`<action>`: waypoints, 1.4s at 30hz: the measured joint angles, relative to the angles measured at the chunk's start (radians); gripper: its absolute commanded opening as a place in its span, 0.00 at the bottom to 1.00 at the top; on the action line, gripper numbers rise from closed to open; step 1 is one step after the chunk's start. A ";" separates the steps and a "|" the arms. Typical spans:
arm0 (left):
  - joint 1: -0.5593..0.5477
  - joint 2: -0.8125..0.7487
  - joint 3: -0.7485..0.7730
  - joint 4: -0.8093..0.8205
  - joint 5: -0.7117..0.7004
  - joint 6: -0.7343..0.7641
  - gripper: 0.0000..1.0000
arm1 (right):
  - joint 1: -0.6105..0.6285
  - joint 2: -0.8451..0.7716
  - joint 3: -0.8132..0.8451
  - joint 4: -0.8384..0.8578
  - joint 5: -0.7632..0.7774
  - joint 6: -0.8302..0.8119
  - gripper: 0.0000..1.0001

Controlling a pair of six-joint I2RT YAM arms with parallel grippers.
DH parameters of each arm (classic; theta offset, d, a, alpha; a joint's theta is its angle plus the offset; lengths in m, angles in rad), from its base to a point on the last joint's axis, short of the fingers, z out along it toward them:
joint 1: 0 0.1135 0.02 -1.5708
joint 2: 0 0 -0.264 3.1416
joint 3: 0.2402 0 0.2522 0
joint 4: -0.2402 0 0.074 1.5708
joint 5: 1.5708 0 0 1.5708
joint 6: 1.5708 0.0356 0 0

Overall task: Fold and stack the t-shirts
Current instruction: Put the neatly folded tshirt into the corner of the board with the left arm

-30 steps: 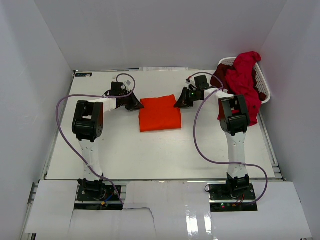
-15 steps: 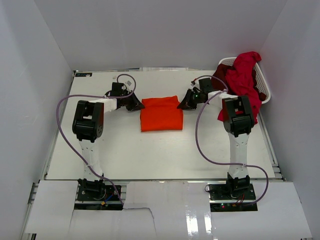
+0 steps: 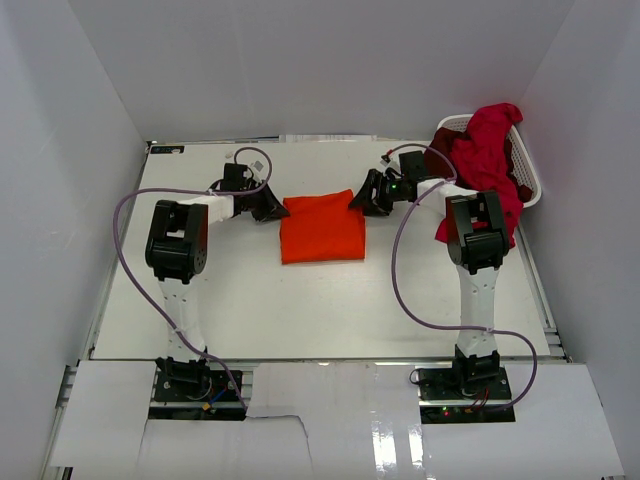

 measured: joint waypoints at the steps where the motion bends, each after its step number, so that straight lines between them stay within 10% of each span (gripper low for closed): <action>1: 0.000 0.003 0.007 -0.007 0.002 0.000 0.09 | 0.000 0.000 0.000 0.000 -0.004 -0.004 0.64; 42: 0.188 0.293 0.598 -0.245 -0.146 0.394 0.11 | -0.053 -0.641 -0.392 -0.242 0.180 -0.264 0.65</action>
